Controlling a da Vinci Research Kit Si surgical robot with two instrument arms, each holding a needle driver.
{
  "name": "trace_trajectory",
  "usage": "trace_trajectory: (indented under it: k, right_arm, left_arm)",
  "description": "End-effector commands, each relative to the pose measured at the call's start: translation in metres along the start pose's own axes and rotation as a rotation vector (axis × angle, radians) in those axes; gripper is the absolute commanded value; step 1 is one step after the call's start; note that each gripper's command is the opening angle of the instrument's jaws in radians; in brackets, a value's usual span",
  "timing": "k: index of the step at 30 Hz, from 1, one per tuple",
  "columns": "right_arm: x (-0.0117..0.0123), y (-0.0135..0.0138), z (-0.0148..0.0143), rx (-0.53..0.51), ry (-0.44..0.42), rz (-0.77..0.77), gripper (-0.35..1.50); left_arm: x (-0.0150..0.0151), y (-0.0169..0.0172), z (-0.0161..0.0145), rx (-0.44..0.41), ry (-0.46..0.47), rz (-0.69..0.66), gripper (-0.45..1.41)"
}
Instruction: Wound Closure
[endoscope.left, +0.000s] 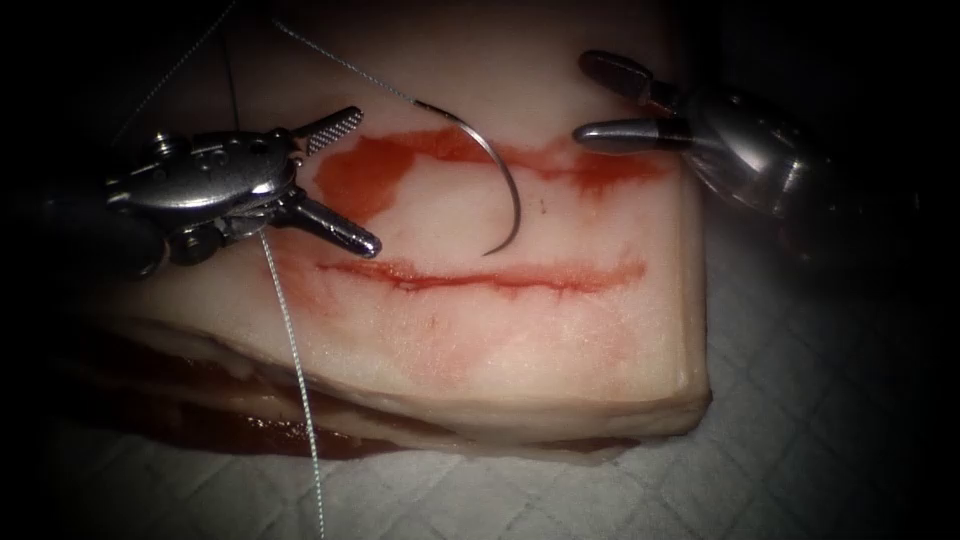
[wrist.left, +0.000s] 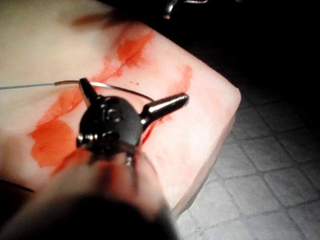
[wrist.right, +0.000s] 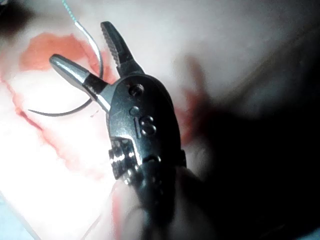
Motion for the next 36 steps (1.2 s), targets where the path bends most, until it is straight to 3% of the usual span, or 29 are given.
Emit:
trace_trajectory:
  k: [1, 8, 11, 17, 20, 22, 23, 25, 28, 31, 36]
  right_arm:
    - [0.0002, -0.0003, 0.0010, -0.001, -0.003, 0.001, 1.38]
    - [-0.0014, -0.0003, 0.0003, -0.001, -0.001, 0.021, 1.38]
    - [-0.0026, 0.0001, -0.0001, 0.031, 0.001, 0.056, 1.38]
    - [-0.0044, -0.0004, -0.0013, 0.154, 0.000, 0.130, 1.32]
    - [-0.0052, -0.0006, -0.0023, 0.234, -0.003, 0.164, 1.28]
    - [-0.0053, -0.0007, -0.0026, 0.247, -0.003, 0.170, 1.28]
    - [-0.0053, -0.0008, -0.0027, 0.242, -0.003, 0.170, 1.28]
    - [-0.0053, -0.0008, -0.0027, 0.240, -0.004, 0.181, 1.28]
    - [-0.0052, -0.0007, -0.0025, 0.237, -0.004, 0.181, 1.28]
    - [-0.0052, -0.0005, -0.0022, 0.236, -0.005, 0.186, 1.28]
    - [-0.0050, -0.0003, -0.0018, 0.233, -0.006, 0.185, 1.28]
  left_arm:
    - [0.0001, 0.0005, 0.0007, 0.003, -0.003, 0.001, 1.16]
    - [-0.0018, 0.0013, 0.0010, 0.020, -0.019, -0.019, 1.16]
    - [-0.0007, 0.0008, 0.0018, 0.004, -0.017, -0.028, 1.11]
    - [0.0009, 0.0010, 0.0047, -0.075, 0.043, -0.194, 1.00]
    - [0.0022, 0.0005, 0.0057, -0.099, 0.005, -0.366, 0.88]
    - [0.0022, 0.0007, 0.0061, -0.107, -0.007, -0.478, 0.91]
    - [0.0022, 0.0010, 0.0060, -0.110, -0.036, -0.654, 0.88]
    - [0.0023, 0.0012, 0.0059, -0.143, -0.066, -0.763, 0.88]
    - [0.0026, 0.0013, 0.0060, -0.212, -0.155, -1.050, 0.96]
    - [0.0028, 0.0019, 0.0066, -0.247, -0.210, -1.134, 0.91]
    - [0.0042, 0.0029, 0.0070, -0.238, -0.193, -1.153, 0.69]
